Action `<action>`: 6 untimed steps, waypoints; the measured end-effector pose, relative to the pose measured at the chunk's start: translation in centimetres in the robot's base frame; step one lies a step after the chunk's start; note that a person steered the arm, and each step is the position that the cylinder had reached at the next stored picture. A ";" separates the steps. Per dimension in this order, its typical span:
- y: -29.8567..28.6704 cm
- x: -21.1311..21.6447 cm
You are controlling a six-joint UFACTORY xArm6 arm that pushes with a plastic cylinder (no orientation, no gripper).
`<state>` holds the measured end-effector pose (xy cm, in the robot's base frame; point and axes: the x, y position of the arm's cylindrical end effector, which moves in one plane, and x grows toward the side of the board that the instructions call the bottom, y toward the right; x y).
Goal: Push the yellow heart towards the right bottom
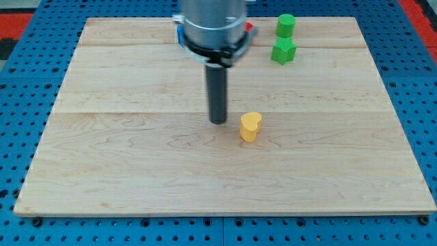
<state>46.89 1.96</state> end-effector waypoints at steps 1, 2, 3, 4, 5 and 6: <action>2.4 2.0; 3.3 1.4; 5.0 0.1; 9.6 5.8; 12.0 5.4; 10.6 -0.8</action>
